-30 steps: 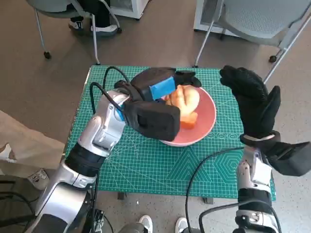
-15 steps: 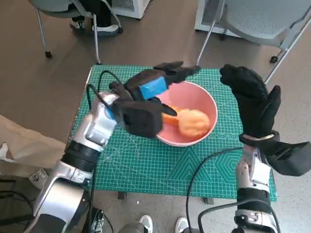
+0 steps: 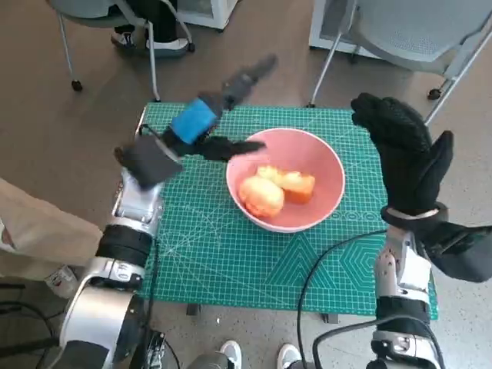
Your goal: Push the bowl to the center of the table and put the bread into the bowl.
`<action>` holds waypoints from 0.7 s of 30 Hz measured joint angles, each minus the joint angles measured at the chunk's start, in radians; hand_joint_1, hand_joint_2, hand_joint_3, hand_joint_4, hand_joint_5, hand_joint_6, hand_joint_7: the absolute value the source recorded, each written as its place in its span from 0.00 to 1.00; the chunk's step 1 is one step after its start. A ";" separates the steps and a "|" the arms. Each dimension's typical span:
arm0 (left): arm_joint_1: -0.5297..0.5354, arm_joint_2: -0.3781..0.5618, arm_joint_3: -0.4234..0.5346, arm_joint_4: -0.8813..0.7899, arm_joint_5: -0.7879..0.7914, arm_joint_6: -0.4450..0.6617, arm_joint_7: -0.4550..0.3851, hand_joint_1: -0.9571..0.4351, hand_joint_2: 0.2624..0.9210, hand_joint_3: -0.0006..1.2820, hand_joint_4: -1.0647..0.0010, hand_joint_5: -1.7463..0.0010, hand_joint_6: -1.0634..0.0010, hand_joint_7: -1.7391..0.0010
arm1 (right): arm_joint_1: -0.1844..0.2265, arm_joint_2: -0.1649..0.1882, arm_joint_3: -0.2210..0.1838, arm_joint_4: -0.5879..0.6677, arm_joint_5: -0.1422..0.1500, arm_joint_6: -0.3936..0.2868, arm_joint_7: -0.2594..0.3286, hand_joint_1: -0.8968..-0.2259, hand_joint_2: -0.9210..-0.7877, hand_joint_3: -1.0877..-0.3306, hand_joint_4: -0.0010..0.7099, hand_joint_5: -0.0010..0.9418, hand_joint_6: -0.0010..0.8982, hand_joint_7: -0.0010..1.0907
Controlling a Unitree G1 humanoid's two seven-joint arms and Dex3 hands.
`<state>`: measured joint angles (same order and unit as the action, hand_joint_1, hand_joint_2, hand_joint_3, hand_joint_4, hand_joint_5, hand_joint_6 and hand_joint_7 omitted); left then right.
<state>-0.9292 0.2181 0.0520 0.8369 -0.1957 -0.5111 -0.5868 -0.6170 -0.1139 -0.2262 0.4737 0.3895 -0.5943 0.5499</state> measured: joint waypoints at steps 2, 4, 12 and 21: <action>0.010 -0.022 0.046 -0.008 -0.082 0.001 -0.046 0.14 1.00 0.28 1.00 1.00 0.87 0.99 | -0.005 0.000 0.005 -0.018 -0.001 0.012 -0.008 0.43 0.00 0.49 0.34 0.01 0.16 0.37; 0.029 -0.043 0.093 -0.025 -0.164 0.000 -0.089 0.14 1.00 0.28 1.00 1.00 0.87 0.99 | -0.015 0.000 0.012 -0.033 -0.004 0.023 -0.019 0.42 0.00 0.50 0.34 0.01 0.16 0.37; 0.091 -0.066 0.162 -0.041 -0.251 -0.009 -0.179 0.17 1.00 0.24 1.00 1.00 0.87 0.99 | -0.071 -0.003 0.024 -0.050 -0.020 0.034 -0.034 0.42 0.00 0.50 0.35 0.01 0.18 0.38; 0.104 -0.095 0.209 -0.047 -0.316 -0.011 -0.238 0.23 1.00 0.17 1.00 1.00 0.88 1.00 | -0.113 -0.007 0.039 -0.015 -0.041 0.003 -0.028 0.40 0.00 0.50 0.35 0.01 0.19 0.39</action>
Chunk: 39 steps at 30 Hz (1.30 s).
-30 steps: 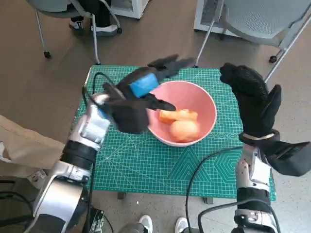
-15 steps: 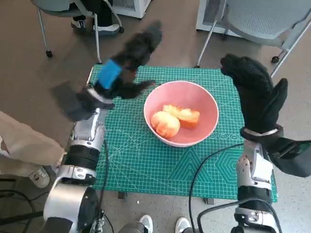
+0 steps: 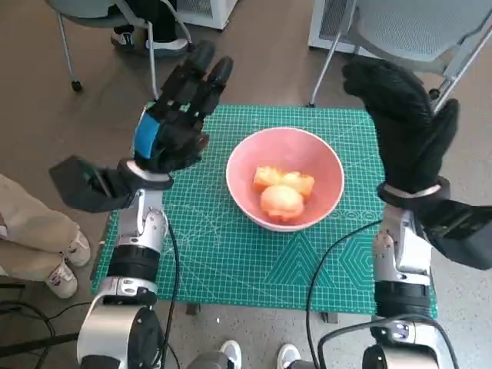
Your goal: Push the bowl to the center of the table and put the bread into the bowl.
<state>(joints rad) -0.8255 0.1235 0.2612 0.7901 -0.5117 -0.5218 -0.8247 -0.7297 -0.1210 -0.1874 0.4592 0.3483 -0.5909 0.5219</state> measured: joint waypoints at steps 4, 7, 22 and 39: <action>0.002 -0.012 0.013 -0.003 -0.007 -0.007 -0.009 0.26 1.00 0.15 1.00 1.00 0.88 1.00 | -0.008 -0.003 0.006 0.016 -0.001 -0.016 0.008 0.38 0.00 0.50 0.35 0.01 0.19 0.40; 0.007 -0.017 0.017 -0.004 -0.007 -0.013 -0.013 0.26 1.00 0.14 1.00 1.00 0.89 1.00 | -0.009 -0.009 0.009 0.028 -0.001 -0.025 0.017 0.38 0.00 0.50 0.35 0.01 0.19 0.40; 0.025 -0.041 0.004 -0.025 0.018 -0.037 -0.005 0.28 1.00 0.12 1.00 1.00 0.90 1.00 | -0.011 -0.024 0.012 0.057 0.000 -0.043 0.038 0.37 0.00 0.50 0.35 0.01 0.17 0.40; 0.027 -0.045 -0.008 -0.025 0.039 -0.046 -0.004 0.27 1.00 0.13 1.00 1.00 0.91 1.00 | -0.011 -0.028 0.017 0.057 -0.003 -0.062 0.036 0.37 0.00 0.50 0.35 0.00 0.14 0.41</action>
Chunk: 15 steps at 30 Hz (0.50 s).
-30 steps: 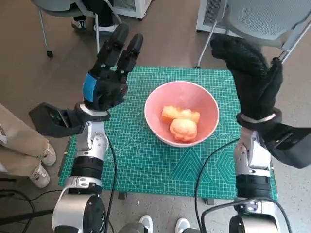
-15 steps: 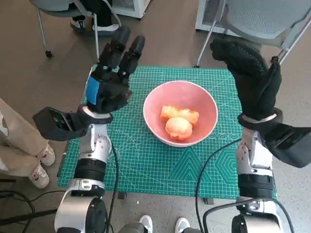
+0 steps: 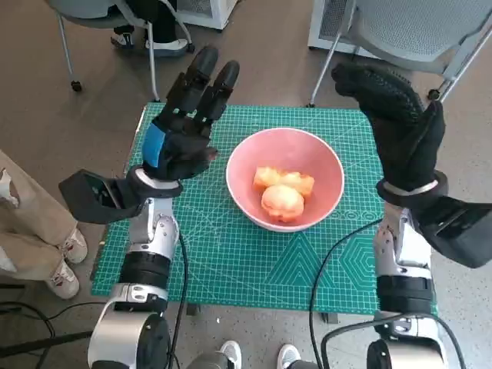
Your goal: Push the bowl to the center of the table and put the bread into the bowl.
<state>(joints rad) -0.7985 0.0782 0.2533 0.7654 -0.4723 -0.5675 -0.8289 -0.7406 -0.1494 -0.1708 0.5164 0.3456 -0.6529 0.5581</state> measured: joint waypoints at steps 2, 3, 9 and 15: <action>0.000 -0.001 0.000 0.001 0.000 -0.003 -0.001 0.27 1.00 0.13 1.00 1.00 0.91 1.00 | 0.000 0.000 0.001 0.000 0.000 -0.002 -0.001 0.37 0.00 0.50 0.35 0.00 0.14 0.42; 0.000 -0.001 -0.001 0.001 0.000 -0.005 -0.001 0.27 1.00 0.13 1.00 1.00 0.92 1.00 | 0.000 0.000 0.001 0.000 0.000 -0.002 -0.002 0.37 0.00 0.50 0.35 0.00 0.14 0.42; 0.000 -0.004 -0.001 0.014 0.000 -0.018 -0.006 0.28 1.00 0.13 1.00 1.00 0.92 1.00 | 0.000 0.000 0.001 0.001 -0.010 -0.011 -0.005 0.37 0.00 0.50 0.35 0.00 0.14 0.42; -0.001 -0.007 -0.001 0.038 0.001 -0.029 -0.009 0.28 1.00 0.13 1.00 1.00 0.93 1.00 | 0.000 0.000 0.002 0.010 -0.022 -0.022 -0.007 0.37 0.00 0.50 0.35 0.00 0.14 0.43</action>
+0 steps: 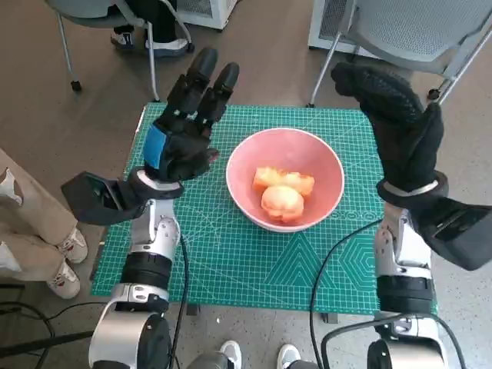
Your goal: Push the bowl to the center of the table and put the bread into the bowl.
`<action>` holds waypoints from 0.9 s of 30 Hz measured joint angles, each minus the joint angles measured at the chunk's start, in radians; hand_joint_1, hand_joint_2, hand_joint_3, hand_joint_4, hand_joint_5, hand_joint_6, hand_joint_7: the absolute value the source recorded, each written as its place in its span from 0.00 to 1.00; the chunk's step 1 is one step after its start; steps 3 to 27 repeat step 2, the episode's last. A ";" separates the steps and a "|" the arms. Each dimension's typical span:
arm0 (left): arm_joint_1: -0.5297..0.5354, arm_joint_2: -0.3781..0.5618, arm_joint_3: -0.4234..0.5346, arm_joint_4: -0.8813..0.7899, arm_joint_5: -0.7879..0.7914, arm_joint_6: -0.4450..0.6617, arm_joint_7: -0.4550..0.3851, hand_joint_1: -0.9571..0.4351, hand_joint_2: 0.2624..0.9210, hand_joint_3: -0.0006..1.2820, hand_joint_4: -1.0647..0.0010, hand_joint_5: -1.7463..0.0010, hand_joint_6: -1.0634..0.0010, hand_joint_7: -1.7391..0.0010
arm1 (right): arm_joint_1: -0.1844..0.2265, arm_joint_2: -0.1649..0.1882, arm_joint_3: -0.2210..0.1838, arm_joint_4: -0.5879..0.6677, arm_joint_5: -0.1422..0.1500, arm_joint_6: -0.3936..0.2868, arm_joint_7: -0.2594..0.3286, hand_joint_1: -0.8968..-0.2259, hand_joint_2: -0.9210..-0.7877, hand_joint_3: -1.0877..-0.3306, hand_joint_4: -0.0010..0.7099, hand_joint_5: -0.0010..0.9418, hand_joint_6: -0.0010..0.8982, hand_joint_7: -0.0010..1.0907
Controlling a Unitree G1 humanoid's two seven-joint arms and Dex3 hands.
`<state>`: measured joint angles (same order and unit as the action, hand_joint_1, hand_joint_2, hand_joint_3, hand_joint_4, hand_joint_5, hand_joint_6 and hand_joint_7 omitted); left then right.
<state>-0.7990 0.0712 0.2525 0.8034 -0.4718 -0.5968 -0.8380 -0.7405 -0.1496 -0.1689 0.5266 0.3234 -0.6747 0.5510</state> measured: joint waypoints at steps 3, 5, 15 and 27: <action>0.000 -0.001 0.000 0.007 0.000 -0.003 0.000 0.28 1.00 0.13 1.00 1.00 0.93 1.00 | 0.000 0.000 0.000 0.003 -0.003 -0.002 0.000 0.37 0.00 0.50 0.35 0.00 0.14 0.43; 0.000 -0.001 0.000 0.007 0.000 -0.003 0.000 0.28 1.00 0.13 1.00 1.00 0.93 1.00 | 0.000 0.000 0.000 0.003 -0.003 -0.002 0.000 0.37 0.00 0.50 0.35 0.00 0.14 0.43; 0.000 -0.001 0.000 0.007 0.000 -0.003 0.000 0.28 1.00 0.13 1.00 1.00 0.93 1.00 | 0.000 0.000 0.000 0.003 -0.003 -0.002 0.000 0.37 0.00 0.50 0.35 0.00 0.14 0.43; 0.000 -0.001 0.000 0.007 0.000 -0.003 0.000 0.28 1.00 0.13 1.00 1.00 0.93 1.00 | 0.000 0.000 0.000 0.003 -0.003 -0.002 0.000 0.37 0.00 0.50 0.35 0.00 0.14 0.43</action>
